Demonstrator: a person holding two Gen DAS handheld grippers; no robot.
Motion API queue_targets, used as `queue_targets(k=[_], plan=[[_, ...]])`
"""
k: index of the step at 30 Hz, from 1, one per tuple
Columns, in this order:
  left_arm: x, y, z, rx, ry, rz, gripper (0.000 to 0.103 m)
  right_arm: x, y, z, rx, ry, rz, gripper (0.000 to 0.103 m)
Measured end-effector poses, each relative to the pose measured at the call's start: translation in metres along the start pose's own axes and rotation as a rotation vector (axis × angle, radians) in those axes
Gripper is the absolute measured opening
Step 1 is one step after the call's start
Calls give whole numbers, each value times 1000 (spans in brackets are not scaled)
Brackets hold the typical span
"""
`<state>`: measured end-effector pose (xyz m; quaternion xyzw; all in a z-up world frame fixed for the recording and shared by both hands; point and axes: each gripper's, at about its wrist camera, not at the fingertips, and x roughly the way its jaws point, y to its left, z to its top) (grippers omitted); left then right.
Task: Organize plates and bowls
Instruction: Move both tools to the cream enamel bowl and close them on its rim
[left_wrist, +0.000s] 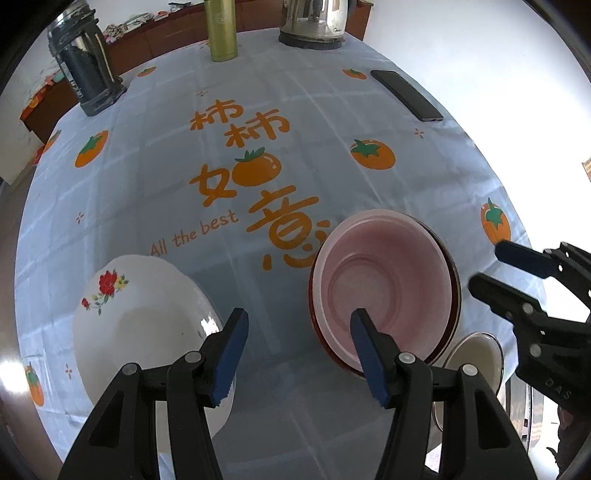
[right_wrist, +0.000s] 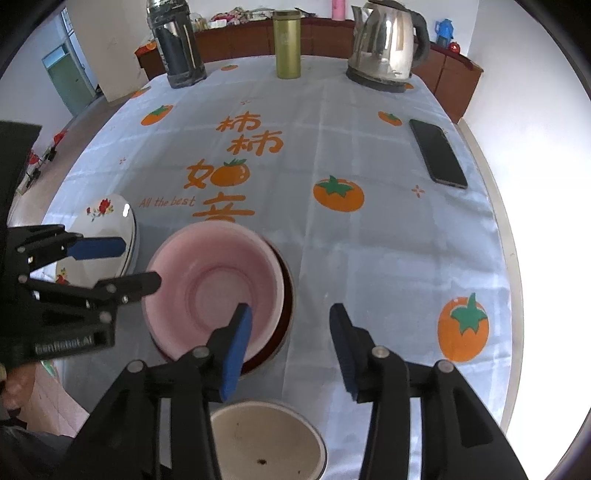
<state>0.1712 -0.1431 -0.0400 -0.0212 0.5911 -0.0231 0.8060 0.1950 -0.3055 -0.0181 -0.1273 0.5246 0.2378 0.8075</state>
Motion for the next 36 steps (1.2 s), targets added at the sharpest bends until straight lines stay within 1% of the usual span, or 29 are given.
queue_targets(k=[5,11,15,20,23,26,27,28,29,33,34,36], plan=[[-8,-1,-6,-2,0,-7,60,-12,-3,-21,32,0,-5,48],[-25,-7,-28,16,-4,-31,60,-26,-11,-52,80,18,-14,48],[-29,-18,-47,39,9,-60,60,-31,-19,-75,112,42,-24,48],[-29,-40,-62,83,30,-90,60,-27,-27,-99,146,78,-26,48],[-29,-59,-68,138,31,-115,60,-24,-27,-110,151,94,-19,45],[-23,-72,-70,160,50,-137,60,-21,-28,-118,160,106,-7,34],[-19,-76,-72,165,60,-148,59,-20,-28,-119,162,109,-4,32],[-17,-78,-73,166,66,-159,58,-20,-28,-121,164,111,-2,32],[-14,-81,-74,167,74,-164,53,-19,-28,-122,164,110,-2,31],[-5,-92,-74,175,95,-169,49,-17,-31,-128,176,110,-1,27],[-3,-93,-75,176,101,-168,45,-17,-32,-129,180,109,-1,26],[3,-95,-76,169,122,-175,41,-16,-33,-130,183,108,4,25]])
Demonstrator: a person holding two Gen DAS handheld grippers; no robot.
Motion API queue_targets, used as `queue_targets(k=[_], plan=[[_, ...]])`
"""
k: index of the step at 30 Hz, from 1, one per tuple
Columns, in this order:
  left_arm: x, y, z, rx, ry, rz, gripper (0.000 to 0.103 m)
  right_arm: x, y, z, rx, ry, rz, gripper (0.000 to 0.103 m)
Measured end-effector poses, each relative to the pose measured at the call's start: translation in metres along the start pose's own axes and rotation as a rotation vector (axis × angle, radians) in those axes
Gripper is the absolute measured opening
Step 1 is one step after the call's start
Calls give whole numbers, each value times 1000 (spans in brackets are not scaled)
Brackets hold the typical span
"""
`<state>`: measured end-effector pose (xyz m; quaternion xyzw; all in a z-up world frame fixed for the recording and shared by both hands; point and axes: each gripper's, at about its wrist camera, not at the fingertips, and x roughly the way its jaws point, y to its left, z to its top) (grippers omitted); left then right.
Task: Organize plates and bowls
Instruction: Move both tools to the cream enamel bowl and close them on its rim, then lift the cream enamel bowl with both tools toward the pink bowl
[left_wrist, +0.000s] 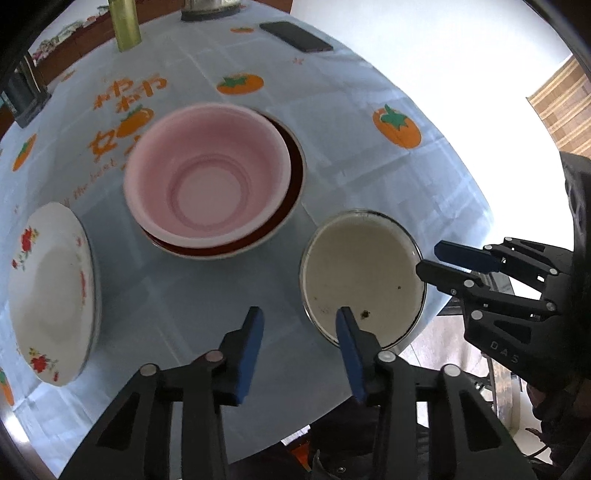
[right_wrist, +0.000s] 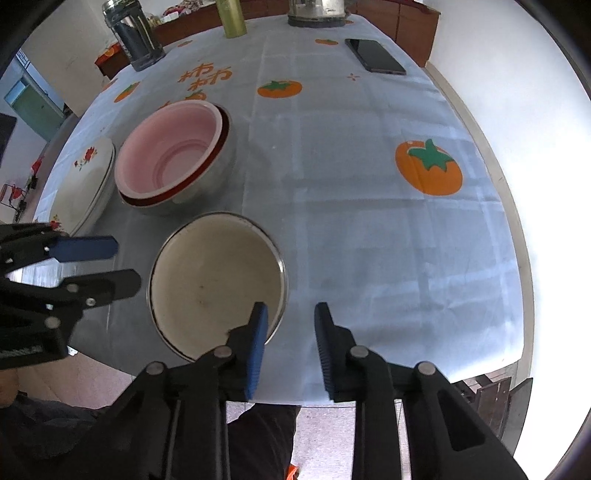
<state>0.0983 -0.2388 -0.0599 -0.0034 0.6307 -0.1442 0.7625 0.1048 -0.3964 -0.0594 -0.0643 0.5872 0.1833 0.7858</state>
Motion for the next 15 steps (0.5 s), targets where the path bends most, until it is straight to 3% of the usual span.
queue_targets(k=[4,6,11,15], plan=[[8,-3,0,-10,20,-14,37,1,1,0,-5,-1,11,22],[12,-4,0,-12,28,-13,29,3,1,-1,-5,1,19,15],[23,-6,0,-22,50,-23,16,4,1,-2,-2,-1,42,8],[24,-8,1,-15,46,-11,15,4,3,-3,-11,-1,42,7]])
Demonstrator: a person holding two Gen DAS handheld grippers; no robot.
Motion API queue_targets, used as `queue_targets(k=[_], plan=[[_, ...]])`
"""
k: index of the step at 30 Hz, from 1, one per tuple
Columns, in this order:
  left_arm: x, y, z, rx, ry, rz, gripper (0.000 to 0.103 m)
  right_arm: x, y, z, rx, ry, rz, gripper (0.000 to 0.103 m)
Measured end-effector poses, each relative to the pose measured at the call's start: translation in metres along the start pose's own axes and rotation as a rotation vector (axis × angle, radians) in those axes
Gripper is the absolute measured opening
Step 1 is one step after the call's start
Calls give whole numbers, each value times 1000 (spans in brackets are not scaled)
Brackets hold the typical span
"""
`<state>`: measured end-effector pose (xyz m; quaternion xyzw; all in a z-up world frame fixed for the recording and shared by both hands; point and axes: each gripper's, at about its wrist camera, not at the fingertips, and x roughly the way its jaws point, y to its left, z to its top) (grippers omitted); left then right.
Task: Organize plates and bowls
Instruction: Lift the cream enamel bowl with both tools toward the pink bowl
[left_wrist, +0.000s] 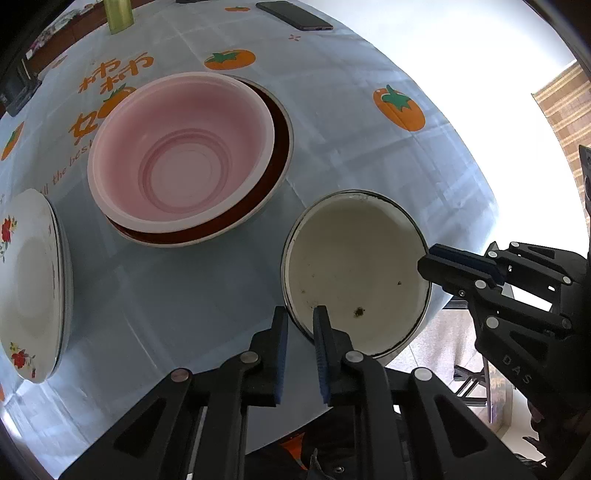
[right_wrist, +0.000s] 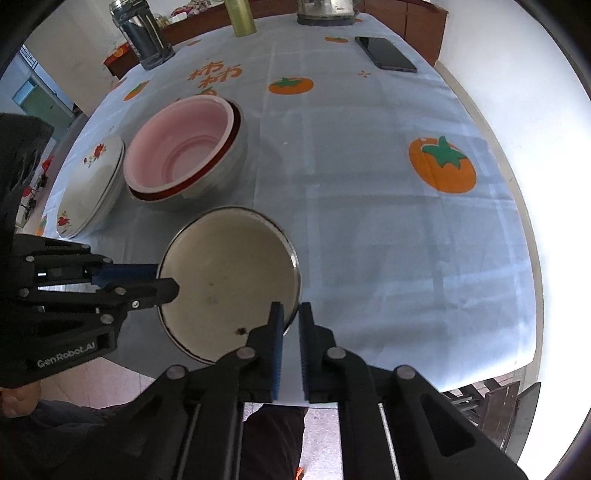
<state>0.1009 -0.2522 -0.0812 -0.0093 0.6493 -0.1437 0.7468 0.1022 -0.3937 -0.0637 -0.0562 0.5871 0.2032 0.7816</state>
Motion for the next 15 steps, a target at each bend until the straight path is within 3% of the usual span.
queue_targets(k=[15], plan=[[-30,-3,-1,17,-53,-16,15,-20,4,3,-6,-20,7,7]])
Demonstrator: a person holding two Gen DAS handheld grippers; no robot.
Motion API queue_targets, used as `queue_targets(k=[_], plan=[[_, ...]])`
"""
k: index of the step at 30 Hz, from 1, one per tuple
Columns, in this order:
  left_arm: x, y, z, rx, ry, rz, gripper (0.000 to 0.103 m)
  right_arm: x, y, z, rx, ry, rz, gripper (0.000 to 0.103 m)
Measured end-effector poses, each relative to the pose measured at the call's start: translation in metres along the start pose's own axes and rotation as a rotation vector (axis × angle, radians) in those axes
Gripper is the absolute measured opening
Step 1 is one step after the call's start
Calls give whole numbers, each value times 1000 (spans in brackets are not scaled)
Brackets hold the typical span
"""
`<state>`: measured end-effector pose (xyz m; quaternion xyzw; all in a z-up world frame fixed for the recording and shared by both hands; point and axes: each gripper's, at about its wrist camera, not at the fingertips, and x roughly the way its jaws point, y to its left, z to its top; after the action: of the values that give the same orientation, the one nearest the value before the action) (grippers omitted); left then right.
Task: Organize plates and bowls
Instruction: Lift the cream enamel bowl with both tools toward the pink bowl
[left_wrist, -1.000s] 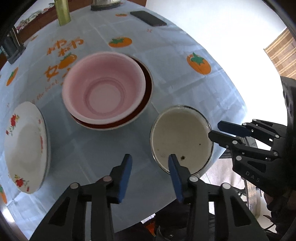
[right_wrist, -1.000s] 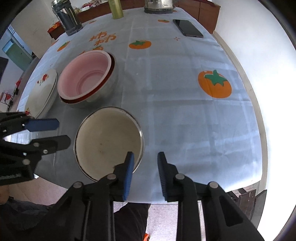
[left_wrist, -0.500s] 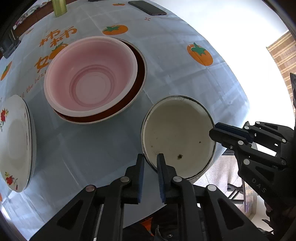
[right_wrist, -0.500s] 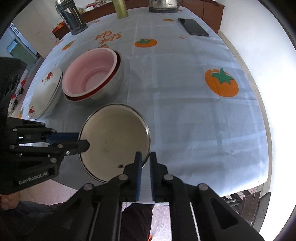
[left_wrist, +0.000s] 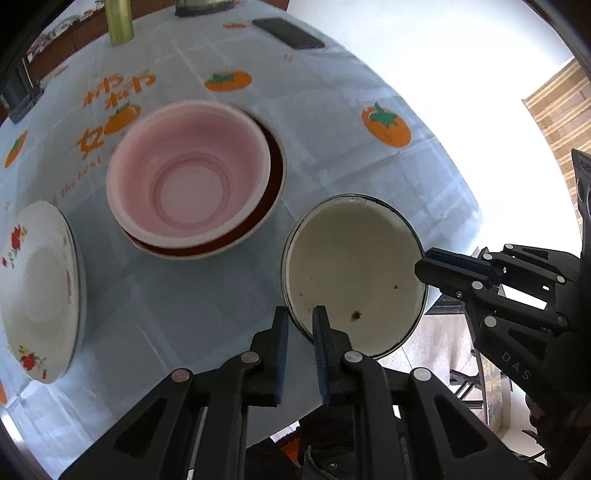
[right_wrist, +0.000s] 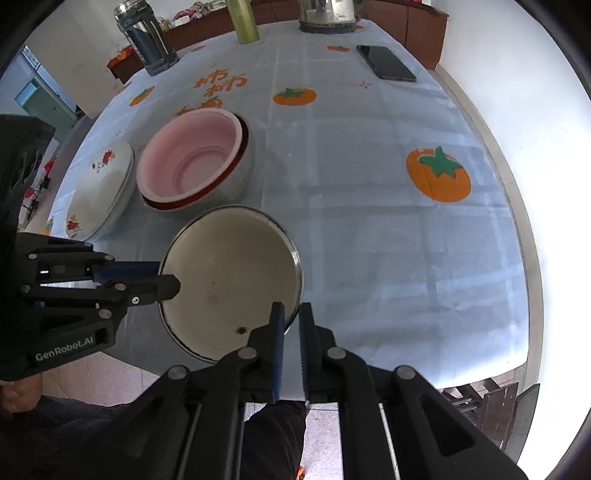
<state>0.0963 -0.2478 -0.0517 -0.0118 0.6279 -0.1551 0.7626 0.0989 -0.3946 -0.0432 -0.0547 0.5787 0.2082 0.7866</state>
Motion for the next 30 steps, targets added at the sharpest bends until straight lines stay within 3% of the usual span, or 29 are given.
queue_targets(k=[13,30], plan=[[-44,6,10,5,-97,11,14,-36,11,20,-20,-78,1,8],[-69,34,25,-59,-162,46,14,-41,32,56,-71,-130,31,8]])
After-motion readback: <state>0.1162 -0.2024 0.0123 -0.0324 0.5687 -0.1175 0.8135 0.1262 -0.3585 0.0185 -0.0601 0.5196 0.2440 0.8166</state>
